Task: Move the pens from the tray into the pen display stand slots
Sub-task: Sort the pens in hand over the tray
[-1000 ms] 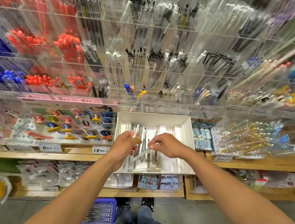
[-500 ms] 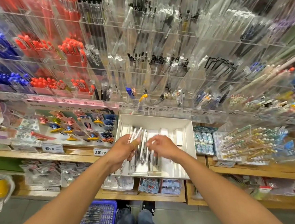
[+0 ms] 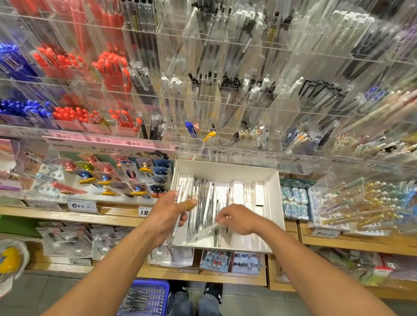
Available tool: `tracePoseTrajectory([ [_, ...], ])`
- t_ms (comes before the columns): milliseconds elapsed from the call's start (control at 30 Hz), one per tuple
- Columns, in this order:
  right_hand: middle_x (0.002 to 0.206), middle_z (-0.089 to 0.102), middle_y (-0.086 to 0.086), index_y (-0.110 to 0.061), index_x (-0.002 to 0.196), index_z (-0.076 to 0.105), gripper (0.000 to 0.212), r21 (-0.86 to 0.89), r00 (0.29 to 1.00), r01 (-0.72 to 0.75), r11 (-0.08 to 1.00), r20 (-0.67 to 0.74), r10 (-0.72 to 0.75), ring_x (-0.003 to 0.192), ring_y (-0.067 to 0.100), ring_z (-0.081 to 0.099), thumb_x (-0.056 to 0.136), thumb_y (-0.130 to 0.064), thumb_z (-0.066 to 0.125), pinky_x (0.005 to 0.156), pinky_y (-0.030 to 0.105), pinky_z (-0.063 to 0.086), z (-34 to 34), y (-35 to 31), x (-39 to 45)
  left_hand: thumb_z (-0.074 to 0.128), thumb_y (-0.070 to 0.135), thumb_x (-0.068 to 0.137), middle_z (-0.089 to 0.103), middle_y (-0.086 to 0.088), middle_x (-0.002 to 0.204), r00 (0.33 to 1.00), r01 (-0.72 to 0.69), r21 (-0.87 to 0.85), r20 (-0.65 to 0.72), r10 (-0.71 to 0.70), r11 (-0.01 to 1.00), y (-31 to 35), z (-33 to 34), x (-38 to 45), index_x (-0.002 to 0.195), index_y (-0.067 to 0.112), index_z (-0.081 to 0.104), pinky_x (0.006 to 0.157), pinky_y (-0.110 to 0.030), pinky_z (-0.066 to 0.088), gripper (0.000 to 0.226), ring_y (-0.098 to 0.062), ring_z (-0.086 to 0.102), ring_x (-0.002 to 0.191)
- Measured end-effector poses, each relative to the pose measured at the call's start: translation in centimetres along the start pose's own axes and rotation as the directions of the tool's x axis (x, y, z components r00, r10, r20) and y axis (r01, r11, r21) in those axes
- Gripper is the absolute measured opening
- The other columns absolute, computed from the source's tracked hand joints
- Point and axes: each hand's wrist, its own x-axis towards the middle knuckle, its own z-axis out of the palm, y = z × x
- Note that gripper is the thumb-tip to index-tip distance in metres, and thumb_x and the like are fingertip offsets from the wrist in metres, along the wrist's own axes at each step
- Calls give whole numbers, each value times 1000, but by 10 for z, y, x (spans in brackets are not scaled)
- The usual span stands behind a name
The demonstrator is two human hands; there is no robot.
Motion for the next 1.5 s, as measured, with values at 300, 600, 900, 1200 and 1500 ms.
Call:
tracePoseTrajectory([
  [300,78,55,8,-14,97,68,7,476,944,326,817,-211,-253,69,15,47,92,-17,66,63,26,40,-63,-56,-24,82,43,66,55,9,58,989,-121,176,105,103,977,20,6,-4,100,10,61,51,-26,30,52,-12,34,54],
  [600,98,70,8,-10,120,59,28,451,942,16,892,-306,138,77,19,64,97,-26,58,71,33,51,-54,-17,30,70,42,81,47,5,62,988,-54,127,151,34,990,12,2,-3,89,13,56,56,-24,45,33,-10,42,56],
  [900,124,57,13,-8,134,42,40,-316,926,-352,881,-259,277,110,33,57,96,-20,50,84,40,49,-24,16,52,65,26,93,51,-3,79,997,51,-58,59,-48,997,0,-4,2,100,13,58,53,-24,41,16,-10,44,56],
  [1200,115,57,10,-10,126,46,35,-227,928,-331,916,-253,273,100,27,59,95,-25,52,75,35,47,-10,18,47,66,23,93,53,-4,83,998,61,-77,-14,-63,995,-1,-6,3,107,10,56,53,-24,42,21,-9,45,58],
  [1500,88,68,5,-12,98,65,10,420,946,27,907,-304,113,69,17,63,92,-20,66,66,32,54,-38,-16,23,74,15,86,57,6,66,1000,15,-44,1,-15,999,2,6,1,98,8,59,47,-25,38,20,-9,40,48],
])
